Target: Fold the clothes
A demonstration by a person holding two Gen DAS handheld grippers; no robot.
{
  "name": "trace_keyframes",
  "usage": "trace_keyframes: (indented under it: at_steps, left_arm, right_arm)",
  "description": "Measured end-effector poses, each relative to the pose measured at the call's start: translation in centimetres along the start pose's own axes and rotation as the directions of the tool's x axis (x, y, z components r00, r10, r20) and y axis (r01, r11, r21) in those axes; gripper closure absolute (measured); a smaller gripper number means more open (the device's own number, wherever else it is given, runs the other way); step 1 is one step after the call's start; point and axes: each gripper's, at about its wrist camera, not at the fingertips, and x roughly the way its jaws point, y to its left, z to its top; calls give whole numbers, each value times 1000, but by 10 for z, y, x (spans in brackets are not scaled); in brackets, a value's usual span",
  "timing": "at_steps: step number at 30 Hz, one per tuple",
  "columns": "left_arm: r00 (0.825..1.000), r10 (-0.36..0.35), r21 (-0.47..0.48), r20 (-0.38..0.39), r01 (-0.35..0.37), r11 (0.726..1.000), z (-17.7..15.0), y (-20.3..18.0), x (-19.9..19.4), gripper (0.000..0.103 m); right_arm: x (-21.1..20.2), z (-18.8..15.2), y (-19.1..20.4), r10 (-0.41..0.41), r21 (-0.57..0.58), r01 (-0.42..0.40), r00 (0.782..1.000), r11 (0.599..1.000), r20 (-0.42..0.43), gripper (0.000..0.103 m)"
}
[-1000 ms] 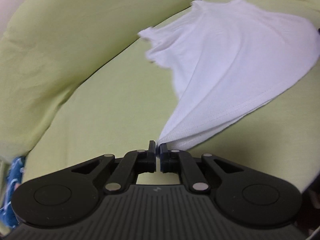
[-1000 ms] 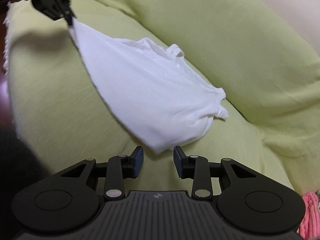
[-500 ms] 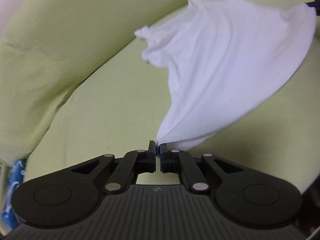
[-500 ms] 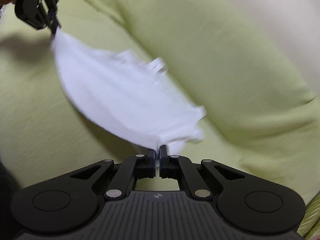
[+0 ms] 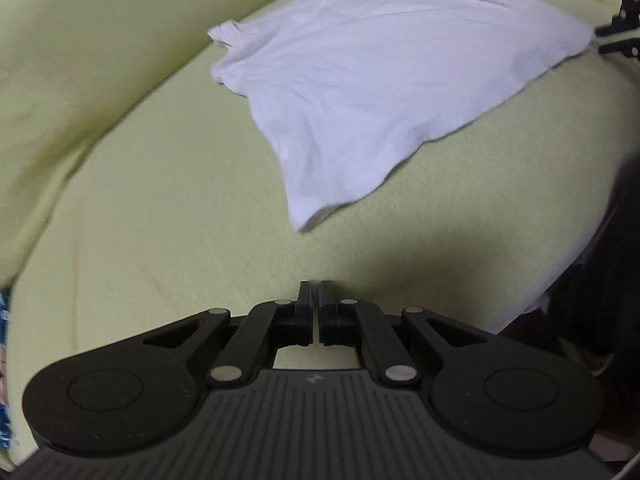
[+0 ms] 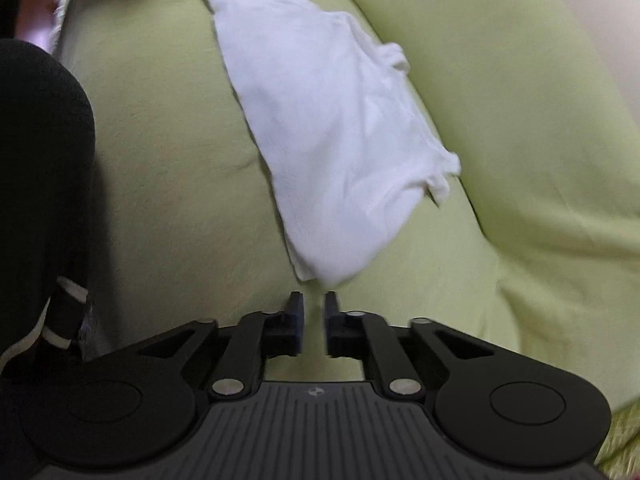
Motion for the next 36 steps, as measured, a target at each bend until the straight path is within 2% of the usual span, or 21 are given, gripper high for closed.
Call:
trace_keyframes:
  at_steps: [2, 5, 6, 7, 9, 11, 12, 15, 18, 19, 20, 22, 23, 24, 25, 26, 28, 30, 32, 34, 36]
  left_arm:
    - [999, -33, -55, 36, 35, 998, 1, 7, -9, 95]
    - [993, -68, -120, 100, 80, 990, 9, 18, -17, 89]
    - [989, -100, -179, 113, 119, 977, 12, 26, -17, 89]
    - [983, -131, -242, 128, 159, 957, 16, 34, -16, 89]
    - [969, -184, -380, 163, 234, 895, 19, 55, -13, 89]
    - [955, -229, -486, 191, 294, 823, 20, 72, -8, 77]
    - [950, -248, -524, 192, 312, 793, 20, 78, -2, 76]
    - [949, -265, -598, 172, 315, 737, 22, 90, 17, 76]
    - [934, -306, -651, 182, 348, 675, 17, 99, 32, 71]
    - [927, -326, -655, 185, 363, 663, 17, 99, 37, 65]
    - [925, -331, -650, 188, 369, 664, 17, 97, 39, 62]
    - [928, -325, -624, 182, 365, 691, 22, 91, 38, 58]
    - [930, -323, -610, 176, 361, 706, 25, 88, 38, 60]
    - [932, -322, -595, 169, 357, 720, 28, 85, 38, 64]
    - [932, -326, -586, 156, 353, 730, 31, 83, 40, 90]
    - [928, -340, -592, 150, 360, 721, 34, 84, 40, 101]
    - [914, -370, -613, 164, 389, 688, 37, 89, 36, 101]
    - [924, -334, -589, 189, 378, 714, 38, 90, 17, 101]
    - [923, -325, -581, 207, 383, 718, 34, 92, 0, 101]
    - [923, -325, -587, 206, 383, 714, 28, 91, -8, 101]
    - [926, -331, -584, 182, 372, 722, 21, 83, -8, 101]
  right_arm:
    - [-7, -6, -10, 15, 130, -19, 999, 991, 30, 69]
    - [-9, -5, -27, 81, 300, -96, 995, 949, 62, 67]
    - [-9, -6, -35, 113, 380, -138, 990, 915, 85, 67]
    - [-10, -6, -45, 145, 470, -181, 983, 864, 112, 67]
    - [-11, -12, -66, 196, 638, -261, 965, 725, 173, 67]
    - [-2, -25, -79, 234, 737, -316, 948, 597, 217, 67]
    - [3, -31, -85, 250, 779, -341, 938, 526, 241, 67]
    - [17, -49, -105, 283, 869, -399, 904, 293, 319, 65]
    - [31, -68, -124, 295, 901, -431, 867, 46, 400, 64]
    - [37, -68, -123, 310, 901, -432, 861, 26, 404, 64]
    - [42, -68, -123, 324, 901, -433, 854, 8, 408, 64]
    - [50, -66, -117, 332, 898, -440, 844, -18, 420, 65]
    - [52, -65, -115, 328, 892, -450, 839, -29, 434, 75]
    - [56, -64, -115, 340, 889, -455, 830, -45, 442, 97]
    - [58, -62, -116, 351, 886, -459, 822, -58, 449, 99]
    - [60, -60, -118, 360, 883, -464, 814, -70, 456, 99]
    - [47, -54, -128, 332, 873, -487, 819, -32, 469, 100]
    - [29, -49, -144, 319, 867, -497, 824, 10, 469, 100]
    - [11, -45, -159, 318, 865, -499, 829, 49, 460, 100]
    - [5, -50, -156, 342, 881, -471, 837, 54, 426, 100]
    - [-1, -56, -154, 366, 895, -442, 844, 60, 392, 100]
